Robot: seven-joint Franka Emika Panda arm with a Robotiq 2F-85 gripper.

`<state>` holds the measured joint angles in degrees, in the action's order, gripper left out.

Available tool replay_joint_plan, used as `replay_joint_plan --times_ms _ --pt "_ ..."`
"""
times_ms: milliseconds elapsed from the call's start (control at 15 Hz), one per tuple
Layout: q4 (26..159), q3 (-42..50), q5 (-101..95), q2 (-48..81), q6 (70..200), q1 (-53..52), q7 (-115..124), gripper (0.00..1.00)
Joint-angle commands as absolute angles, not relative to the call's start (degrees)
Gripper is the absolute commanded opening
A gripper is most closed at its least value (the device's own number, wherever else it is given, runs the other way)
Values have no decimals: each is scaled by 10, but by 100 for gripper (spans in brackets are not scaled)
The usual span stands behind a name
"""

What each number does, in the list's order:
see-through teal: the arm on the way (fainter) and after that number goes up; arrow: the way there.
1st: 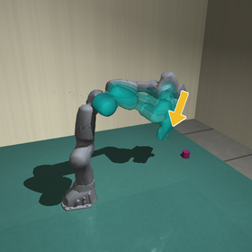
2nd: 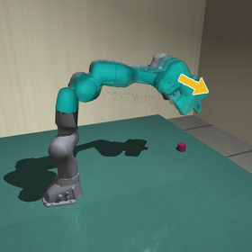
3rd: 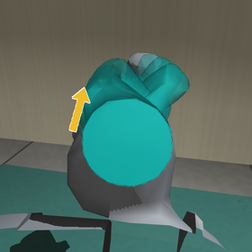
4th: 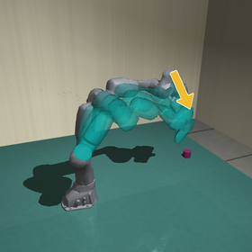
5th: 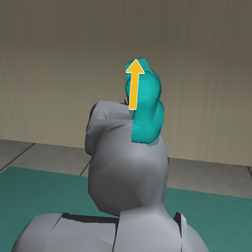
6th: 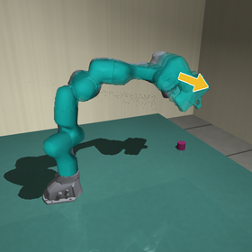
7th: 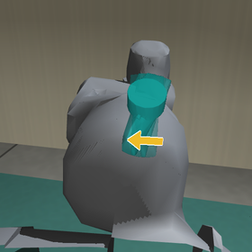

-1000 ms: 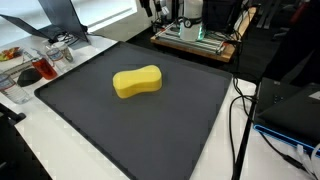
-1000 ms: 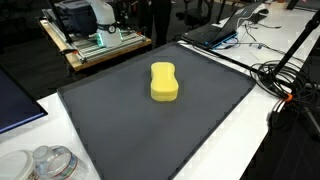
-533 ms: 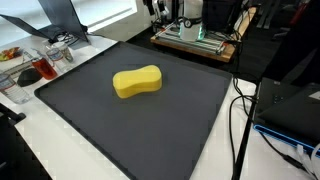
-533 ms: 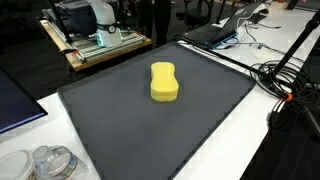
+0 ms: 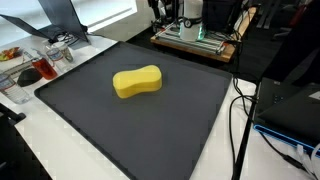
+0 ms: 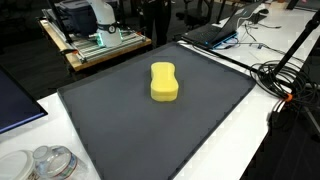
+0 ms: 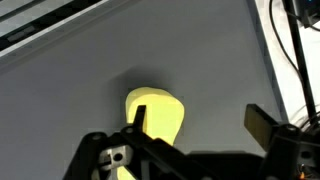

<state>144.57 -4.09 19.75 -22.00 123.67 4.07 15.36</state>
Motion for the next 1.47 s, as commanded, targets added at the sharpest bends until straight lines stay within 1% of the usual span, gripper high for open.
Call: replay_joint_plan --times_ms 0,533,867,1400 --pt "1397 -51 165 -123 1280 30 191 100" --pt "1347 -22 147 71 1458 25 131 100" --pt "1314 -7 162 158 1499 31 106 100" --pt "1268 -12 210 240 1520 69 82 100"
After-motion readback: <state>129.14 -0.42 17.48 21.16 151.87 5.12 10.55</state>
